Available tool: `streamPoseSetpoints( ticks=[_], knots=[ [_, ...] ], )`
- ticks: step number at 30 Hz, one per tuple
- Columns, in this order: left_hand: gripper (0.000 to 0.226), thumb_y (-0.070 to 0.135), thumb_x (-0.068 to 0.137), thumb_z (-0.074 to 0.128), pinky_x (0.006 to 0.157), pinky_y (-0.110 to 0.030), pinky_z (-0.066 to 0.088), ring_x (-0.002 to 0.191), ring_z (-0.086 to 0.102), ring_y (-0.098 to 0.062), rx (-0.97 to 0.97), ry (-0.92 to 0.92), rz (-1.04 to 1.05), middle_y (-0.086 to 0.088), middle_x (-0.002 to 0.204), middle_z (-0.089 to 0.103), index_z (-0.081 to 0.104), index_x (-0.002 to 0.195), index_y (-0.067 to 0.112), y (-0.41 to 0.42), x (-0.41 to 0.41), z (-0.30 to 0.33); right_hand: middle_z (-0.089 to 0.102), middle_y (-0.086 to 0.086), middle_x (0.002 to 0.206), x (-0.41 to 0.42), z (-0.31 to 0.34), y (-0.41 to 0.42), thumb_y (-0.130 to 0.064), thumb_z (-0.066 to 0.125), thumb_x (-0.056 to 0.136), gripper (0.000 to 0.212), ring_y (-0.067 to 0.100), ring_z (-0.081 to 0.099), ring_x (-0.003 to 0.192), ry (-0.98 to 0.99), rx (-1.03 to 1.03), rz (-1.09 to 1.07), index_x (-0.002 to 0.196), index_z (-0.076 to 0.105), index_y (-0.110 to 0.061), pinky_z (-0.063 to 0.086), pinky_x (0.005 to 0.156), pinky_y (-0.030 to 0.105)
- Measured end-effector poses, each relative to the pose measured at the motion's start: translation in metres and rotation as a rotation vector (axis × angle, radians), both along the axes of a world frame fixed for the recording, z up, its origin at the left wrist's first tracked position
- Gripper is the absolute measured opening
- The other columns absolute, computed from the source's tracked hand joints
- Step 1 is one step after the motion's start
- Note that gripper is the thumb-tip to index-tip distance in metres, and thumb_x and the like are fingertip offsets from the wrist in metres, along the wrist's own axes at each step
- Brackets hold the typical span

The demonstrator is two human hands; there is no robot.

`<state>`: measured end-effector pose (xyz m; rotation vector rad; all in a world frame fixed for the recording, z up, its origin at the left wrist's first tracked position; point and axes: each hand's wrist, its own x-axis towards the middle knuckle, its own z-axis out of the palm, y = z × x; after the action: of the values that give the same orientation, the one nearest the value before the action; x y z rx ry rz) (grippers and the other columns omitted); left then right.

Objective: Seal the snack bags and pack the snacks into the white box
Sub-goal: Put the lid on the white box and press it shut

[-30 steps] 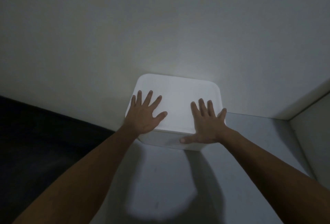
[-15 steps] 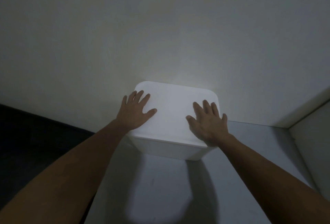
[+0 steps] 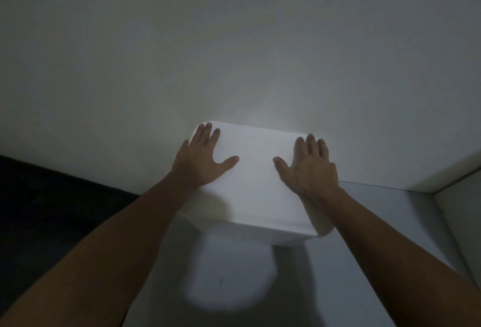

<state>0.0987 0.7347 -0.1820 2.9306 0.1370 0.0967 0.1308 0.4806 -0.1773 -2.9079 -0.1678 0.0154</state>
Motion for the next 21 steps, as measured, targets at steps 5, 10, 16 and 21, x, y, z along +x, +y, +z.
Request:
streamPoseSetpoints(
  ticks=[5,10,16,21],
  knots=[
    [0.095,0.079,0.081,0.029,0.12,-0.051,0.006,0.149,-0.009,-0.014,-0.006,0.139,-0.009,0.001,0.162,-0.006,0.005,0.153,0.021,-0.001,0.001,0.013,0.005,0.007,0.161,0.004,0.01,-0.003,-0.075,0.032,0.08,0.088,0.033,0.0,0.148,0.105,-0.048,0.045,0.145,0.019,-0.017,0.021,0.11,0.065],
    [0.123,0.089,0.061,0.048,0.116,-0.056,-0.008,0.146,-0.02,-0.027,0.12,0.492,-0.194,-0.007,0.158,-0.024,-0.013,0.15,0.03,-0.015,-0.023,0.044,0.018,0.004,0.15,-0.018,0.038,-0.014,-0.091,0.055,0.051,0.116,0.041,0.014,0.14,0.406,-0.121,0.305,0.139,0.022,-0.022,0.023,0.106,0.067],
    [0.155,0.08,0.041,0.072,0.109,-0.062,-0.019,0.134,-0.042,-0.032,0.188,0.465,-0.331,-0.007,0.146,-0.046,-0.035,0.141,0.03,-0.027,-0.07,0.018,-0.042,0.007,0.15,-0.077,0.02,-0.02,-0.071,0.079,0.046,0.153,0.041,-0.038,0.135,0.445,-0.302,0.406,0.141,-0.034,-0.03,-0.004,0.104,0.075],
    [0.137,0.076,0.057,0.067,0.112,-0.061,-0.015,0.141,-0.032,-0.032,0.24,0.254,-0.291,-0.008,0.154,-0.034,-0.026,0.146,0.029,-0.031,-0.076,0.002,-0.029,0.008,0.156,-0.087,0.002,-0.017,-0.058,0.071,0.068,0.127,0.041,-0.023,0.143,0.173,-0.333,0.335,0.144,-0.027,-0.03,0.012,0.106,0.072]
  ],
)
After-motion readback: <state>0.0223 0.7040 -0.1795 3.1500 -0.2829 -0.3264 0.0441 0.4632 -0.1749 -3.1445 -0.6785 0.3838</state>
